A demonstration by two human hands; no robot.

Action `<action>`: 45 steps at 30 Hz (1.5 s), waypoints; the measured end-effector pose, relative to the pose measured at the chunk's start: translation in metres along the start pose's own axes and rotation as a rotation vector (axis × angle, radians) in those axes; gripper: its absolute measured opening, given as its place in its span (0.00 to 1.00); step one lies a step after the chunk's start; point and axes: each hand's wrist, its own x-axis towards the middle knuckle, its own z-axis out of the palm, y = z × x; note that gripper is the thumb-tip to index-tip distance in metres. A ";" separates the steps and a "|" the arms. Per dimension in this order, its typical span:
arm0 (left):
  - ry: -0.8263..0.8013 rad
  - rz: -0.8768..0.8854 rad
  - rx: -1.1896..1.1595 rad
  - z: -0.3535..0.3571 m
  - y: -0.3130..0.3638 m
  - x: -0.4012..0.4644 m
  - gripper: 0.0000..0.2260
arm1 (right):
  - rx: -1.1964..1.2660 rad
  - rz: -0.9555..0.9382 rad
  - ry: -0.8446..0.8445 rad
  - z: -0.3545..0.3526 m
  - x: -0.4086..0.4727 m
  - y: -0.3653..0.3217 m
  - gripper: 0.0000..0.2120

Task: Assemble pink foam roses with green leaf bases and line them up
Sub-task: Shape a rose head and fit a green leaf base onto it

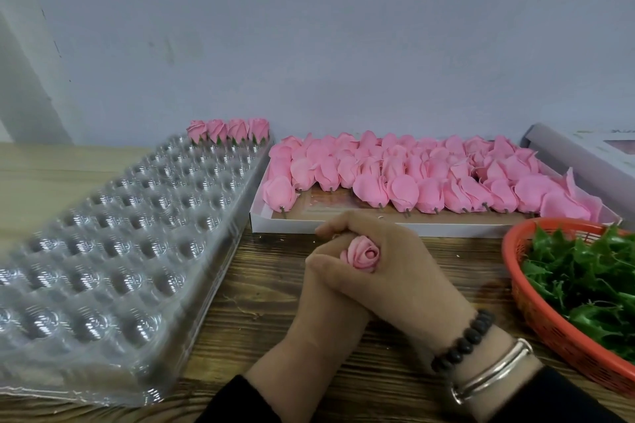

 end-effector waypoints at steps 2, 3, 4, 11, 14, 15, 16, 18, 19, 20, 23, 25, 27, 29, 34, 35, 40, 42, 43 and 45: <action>0.030 0.057 0.078 -0.006 -0.002 0.001 0.18 | -0.013 0.005 -0.075 -0.001 0.005 0.001 0.27; 0.026 0.082 0.121 -0.008 -0.001 0.001 0.19 | -0.031 -0.008 -0.104 -0.002 0.007 0.002 0.28; 0.019 0.103 0.160 -0.009 -0.001 0.001 0.19 | -0.044 -0.030 -0.127 -0.002 0.007 0.003 0.29; 0.044 0.116 -0.001 -0.011 0.000 0.002 0.04 | 0.124 -0.066 -0.099 -0.011 -0.002 0.014 0.34; 0.098 0.102 0.072 -0.010 0.000 0.003 0.06 | 0.175 -0.198 0.089 -0.007 -0.004 0.007 0.18; 0.087 0.101 0.107 -0.008 0.000 0.003 0.09 | 0.181 -0.247 0.137 -0.004 -0.004 0.003 0.14; 0.079 0.095 0.127 -0.006 0.002 0.003 0.12 | 0.189 -0.277 0.172 0.000 -0.005 0.001 0.13; 0.062 0.063 0.140 -0.003 0.002 0.002 0.15 | 0.112 -0.293 0.213 0.008 -0.005 0.000 0.15; 0.049 0.055 0.148 -0.004 -0.001 0.001 0.12 | 0.042 -0.289 0.221 0.010 -0.005 0.000 0.17; 0.036 0.038 0.154 -0.003 -0.002 0.000 0.10 | -0.010 -0.279 0.220 0.011 -0.006 0.001 0.18; -0.012 -0.004 0.062 -0.005 -0.005 -0.002 0.12 | -0.041 -0.233 0.161 0.010 -0.006 0.002 0.18; -0.019 0.021 -0.015 -0.006 -0.002 -0.001 0.15 | -0.027 -0.207 0.108 0.008 -0.006 0.004 0.18; 0.002 0.053 0.015 -0.007 -0.001 0.001 0.15 | -0.005 -0.160 0.043 0.004 -0.005 0.007 0.20; 0.003 0.073 0.061 -0.009 -0.003 0.001 0.17 | 0.022 -0.139 -0.010 0.001 -0.003 0.010 0.22; 0.010 0.104 0.107 -0.011 0.003 0.001 0.12 | 0.119 -0.138 -0.045 -0.002 -0.003 0.013 0.24; 0.031 0.085 0.075 -0.011 0.002 0.002 0.10 | 0.214 -0.119 -0.028 -0.001 -0.003 0.013 0.24; 0.096 0.061 -0.003 -0.014 -0.002 0.006 0.06 | 0.526 -0.116 0.119 -0.002 -0.003 0.013 0.10; 0.063 0.075 0.019 -0.013 0.000 0.005 0.05 | 0.571 -0.086 0.148 -0.002 -0.002 0.012 0.06; 0.034 0.087 0.042 -0.012 0.001 0.004 0.05 | 0.568 -0.077 0.157 -0.001 -0.002 0.013 0.06; -0.012 0.109 0.100 -0.012 0.003 0.002 0.08 | 0.550 -0.076 0.162 0.002 -0.001 0.014 0.07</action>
